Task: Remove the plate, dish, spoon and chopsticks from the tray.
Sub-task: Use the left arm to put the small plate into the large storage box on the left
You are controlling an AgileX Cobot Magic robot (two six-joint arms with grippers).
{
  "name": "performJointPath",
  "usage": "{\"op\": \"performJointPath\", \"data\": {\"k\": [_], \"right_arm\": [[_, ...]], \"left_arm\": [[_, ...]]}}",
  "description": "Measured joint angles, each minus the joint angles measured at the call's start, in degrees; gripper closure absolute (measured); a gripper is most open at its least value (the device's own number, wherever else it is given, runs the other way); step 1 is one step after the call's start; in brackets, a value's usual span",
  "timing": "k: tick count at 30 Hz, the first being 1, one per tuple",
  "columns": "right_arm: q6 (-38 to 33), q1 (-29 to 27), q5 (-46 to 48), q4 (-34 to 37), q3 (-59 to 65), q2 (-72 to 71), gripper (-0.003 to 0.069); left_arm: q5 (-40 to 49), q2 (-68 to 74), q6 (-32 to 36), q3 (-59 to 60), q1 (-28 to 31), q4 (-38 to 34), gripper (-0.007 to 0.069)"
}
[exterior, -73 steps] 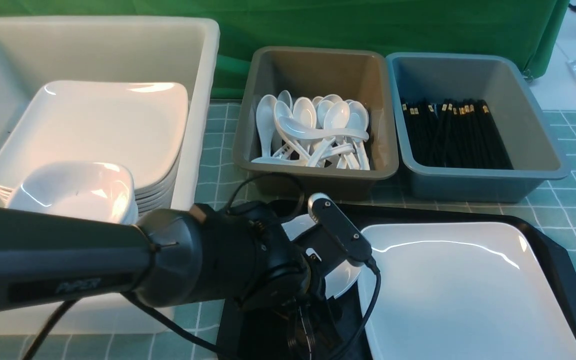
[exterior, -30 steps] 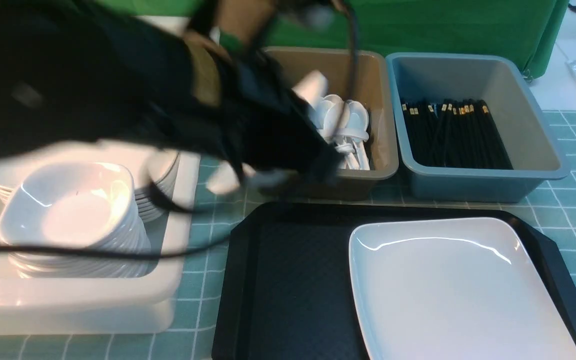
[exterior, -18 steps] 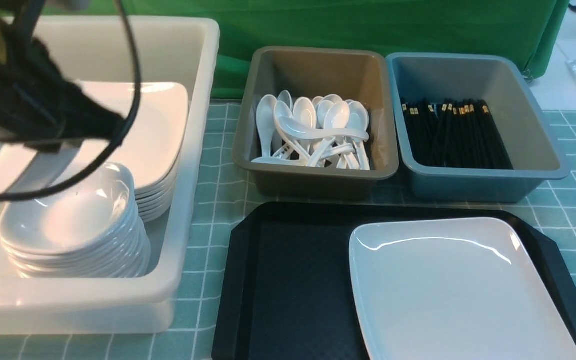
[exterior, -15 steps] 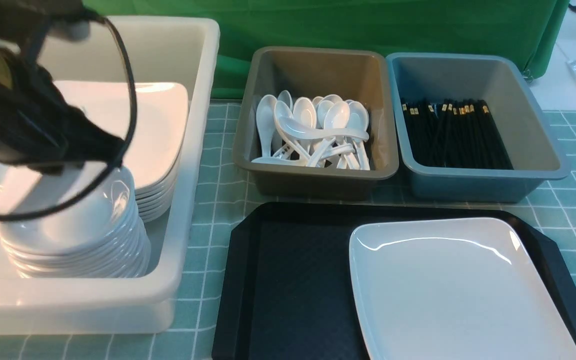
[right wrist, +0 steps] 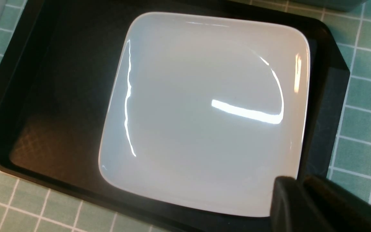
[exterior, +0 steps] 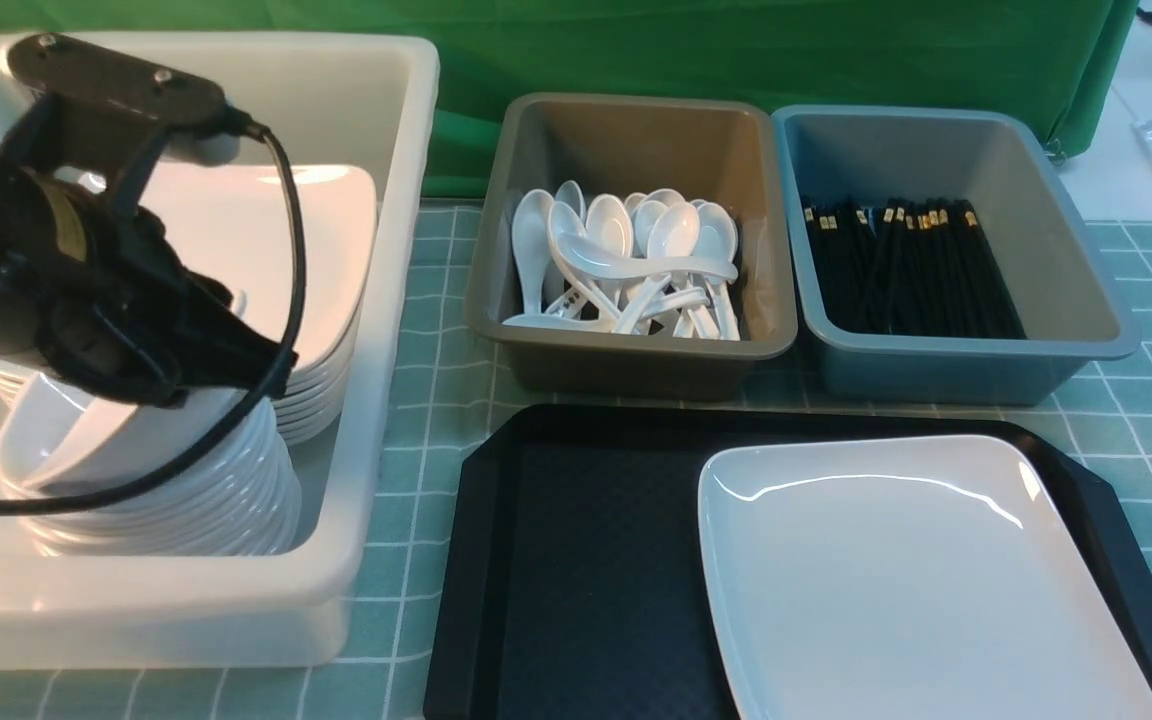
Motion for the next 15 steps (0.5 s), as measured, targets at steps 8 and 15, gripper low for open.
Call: {"op": "performJointPath", "data": {"k": [8, 15], "right_arm": [[0.0, 0.0, 0.05, 0.0, 0.0, 0.0, 0.0569], [0.0, 0.0, 0.05, 0.0, 0.0, 0.0, 0.0569]], "left_arm": [[2.02, -0.89, -1.48, -3.48, 0.0, 0.21, 0.0139], [1.93, -2.91, 1.28, -8.91, -0.2, -15.9, 0.0162]]}}
